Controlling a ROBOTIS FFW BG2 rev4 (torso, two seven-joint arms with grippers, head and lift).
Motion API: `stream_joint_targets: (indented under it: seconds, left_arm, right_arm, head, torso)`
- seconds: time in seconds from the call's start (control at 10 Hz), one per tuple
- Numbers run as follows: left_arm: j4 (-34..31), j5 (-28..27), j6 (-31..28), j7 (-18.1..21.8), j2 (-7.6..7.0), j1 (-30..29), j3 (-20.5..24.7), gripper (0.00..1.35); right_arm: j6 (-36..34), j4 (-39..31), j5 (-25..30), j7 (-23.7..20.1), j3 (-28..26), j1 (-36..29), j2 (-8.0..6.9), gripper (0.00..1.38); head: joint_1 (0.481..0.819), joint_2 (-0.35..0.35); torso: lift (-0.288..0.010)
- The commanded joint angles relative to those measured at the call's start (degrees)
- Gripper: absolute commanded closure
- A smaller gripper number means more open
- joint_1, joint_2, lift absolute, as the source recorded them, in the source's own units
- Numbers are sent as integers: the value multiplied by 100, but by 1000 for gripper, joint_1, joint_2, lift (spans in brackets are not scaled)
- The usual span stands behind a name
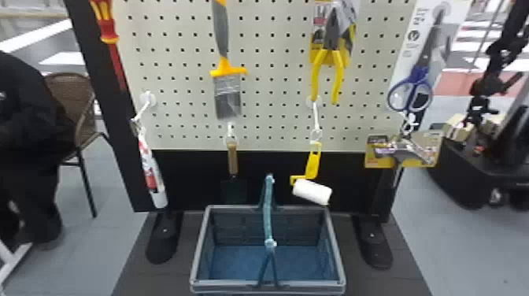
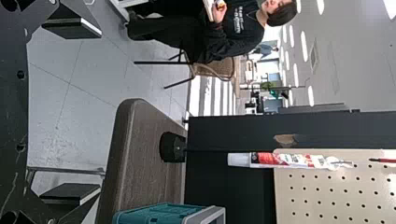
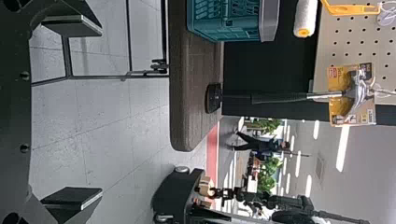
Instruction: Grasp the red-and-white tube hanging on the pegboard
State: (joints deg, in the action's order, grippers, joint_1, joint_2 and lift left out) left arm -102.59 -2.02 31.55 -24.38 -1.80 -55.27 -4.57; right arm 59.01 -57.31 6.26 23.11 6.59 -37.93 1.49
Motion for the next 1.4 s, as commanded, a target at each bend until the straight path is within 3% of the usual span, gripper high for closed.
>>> stream_joint_targets:
  seconds: [0.0,1.0,1.3]
  left_arm:
    - [0,0,0,-5,-4,12,0,137]
    - [0,35,62,-5,-4,-1,53,134]
    - [-338,149,-53,135,-101,73,237,136]
  right_arm:
    - [-3,0,-2,0,0,0,0,93]
    - [-3,14,-11,0,0,-12,0,94]
    - [-3,29,-20,0,0,-12,0,94]
  head:
    - [549,0]
    - [549,0]
    - [549,0]
  torso:
    - [-100]
    - [-100]
    - [-100]
